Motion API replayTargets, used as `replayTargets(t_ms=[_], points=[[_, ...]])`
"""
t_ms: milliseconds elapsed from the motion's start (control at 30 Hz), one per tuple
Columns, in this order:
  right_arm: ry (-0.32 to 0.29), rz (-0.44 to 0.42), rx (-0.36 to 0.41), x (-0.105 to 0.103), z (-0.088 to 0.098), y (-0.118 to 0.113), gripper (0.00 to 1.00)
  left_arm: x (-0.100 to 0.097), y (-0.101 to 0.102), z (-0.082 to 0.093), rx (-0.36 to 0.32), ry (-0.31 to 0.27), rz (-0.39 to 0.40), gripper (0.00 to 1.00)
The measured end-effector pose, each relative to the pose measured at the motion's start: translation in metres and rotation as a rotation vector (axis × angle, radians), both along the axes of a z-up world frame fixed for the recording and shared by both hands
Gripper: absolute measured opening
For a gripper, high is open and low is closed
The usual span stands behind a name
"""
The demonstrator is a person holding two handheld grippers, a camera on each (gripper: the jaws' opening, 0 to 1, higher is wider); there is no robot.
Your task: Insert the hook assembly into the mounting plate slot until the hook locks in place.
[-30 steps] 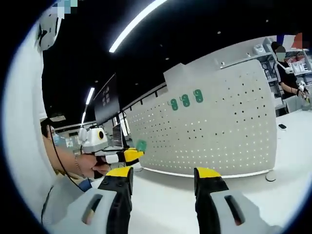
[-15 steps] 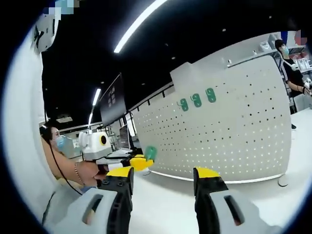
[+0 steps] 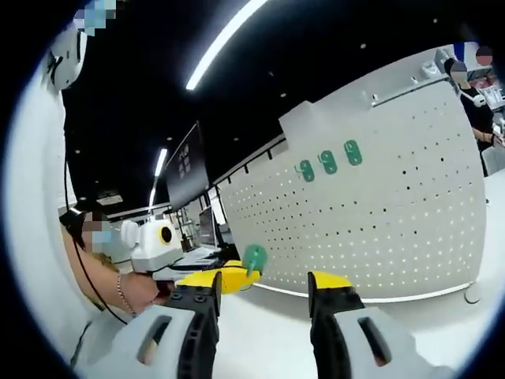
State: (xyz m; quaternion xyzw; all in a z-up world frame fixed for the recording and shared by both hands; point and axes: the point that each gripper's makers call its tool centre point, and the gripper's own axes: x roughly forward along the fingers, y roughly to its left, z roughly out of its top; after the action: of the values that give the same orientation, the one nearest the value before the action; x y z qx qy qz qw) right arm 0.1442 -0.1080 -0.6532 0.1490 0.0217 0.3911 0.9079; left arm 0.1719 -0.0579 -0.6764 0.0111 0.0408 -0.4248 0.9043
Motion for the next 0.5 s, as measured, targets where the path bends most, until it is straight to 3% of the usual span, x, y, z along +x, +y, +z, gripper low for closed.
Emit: replayTargets(t_ms=[500], points=[[0.010,0.025,0.017,0.002,0.002,0.014,0.36,-0.007,-0.012,0.001,-0.002,0.002,-0.005,0.03]])
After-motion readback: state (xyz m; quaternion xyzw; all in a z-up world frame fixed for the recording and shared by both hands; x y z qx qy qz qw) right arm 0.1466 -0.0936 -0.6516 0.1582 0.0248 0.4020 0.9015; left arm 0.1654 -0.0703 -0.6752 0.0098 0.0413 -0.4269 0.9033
